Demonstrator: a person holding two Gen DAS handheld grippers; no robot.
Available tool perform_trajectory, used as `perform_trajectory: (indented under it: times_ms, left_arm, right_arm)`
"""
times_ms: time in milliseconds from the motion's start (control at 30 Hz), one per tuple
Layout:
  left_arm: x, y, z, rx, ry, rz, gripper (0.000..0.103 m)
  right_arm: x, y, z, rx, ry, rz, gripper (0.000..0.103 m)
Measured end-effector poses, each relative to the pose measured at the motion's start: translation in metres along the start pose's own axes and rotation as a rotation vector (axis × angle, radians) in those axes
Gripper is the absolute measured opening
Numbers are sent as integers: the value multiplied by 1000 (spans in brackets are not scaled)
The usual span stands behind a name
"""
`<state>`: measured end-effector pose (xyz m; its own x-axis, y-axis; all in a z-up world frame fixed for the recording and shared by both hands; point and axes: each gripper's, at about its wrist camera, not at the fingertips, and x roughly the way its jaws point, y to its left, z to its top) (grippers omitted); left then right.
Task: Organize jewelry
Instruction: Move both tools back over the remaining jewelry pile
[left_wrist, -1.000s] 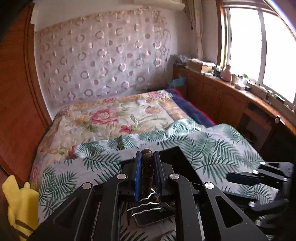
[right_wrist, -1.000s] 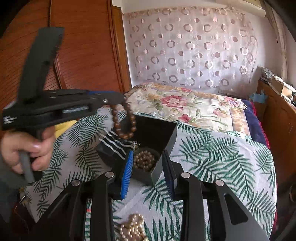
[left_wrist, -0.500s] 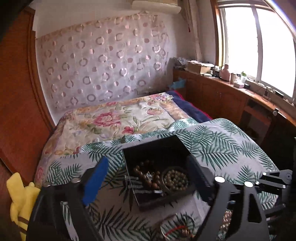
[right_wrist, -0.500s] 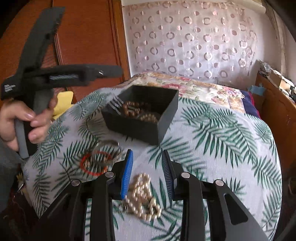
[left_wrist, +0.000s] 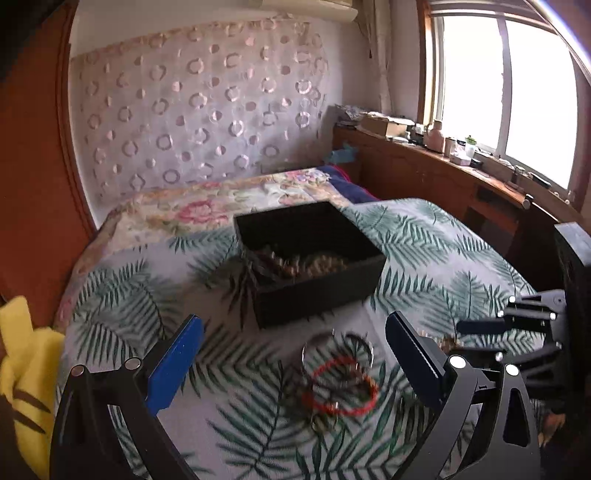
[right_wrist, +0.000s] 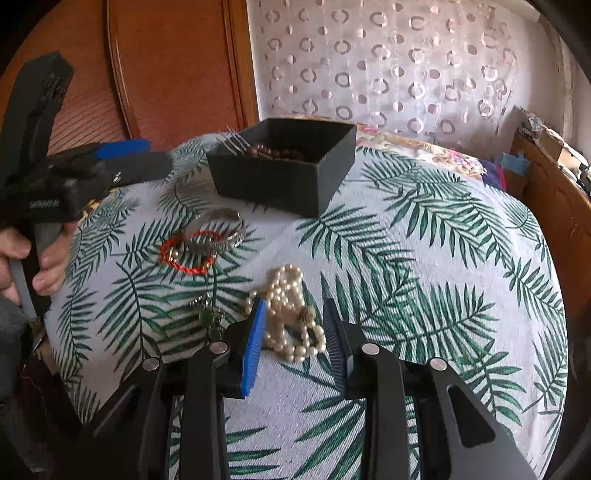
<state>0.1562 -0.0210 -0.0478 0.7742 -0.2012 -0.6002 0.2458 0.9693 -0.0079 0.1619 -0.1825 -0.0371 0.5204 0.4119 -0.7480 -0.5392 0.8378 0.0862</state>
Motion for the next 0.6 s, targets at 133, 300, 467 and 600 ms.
perform_trajectory:
  times_ms: [133, 300, 467, 600]
  left_arm:
    - [1, 3, -16, -9, 23, 13, 95]
    - [1, 13, -30, -48, 43, 13, 95]
    - [3, 19, -40, -65, 68, 14, 95]
    - [4, 22, -46, -74, 97, 10, 95]
  right_arm:
    - [6, 3, 0, -9, 21, -8, 34]
    - [12, 2, 2, -8, 31, -31, 34]
    - [18, 1, 6, -12, 44, -38, 35]
    - [19, 3, 6, -26, 46, -49, 35]
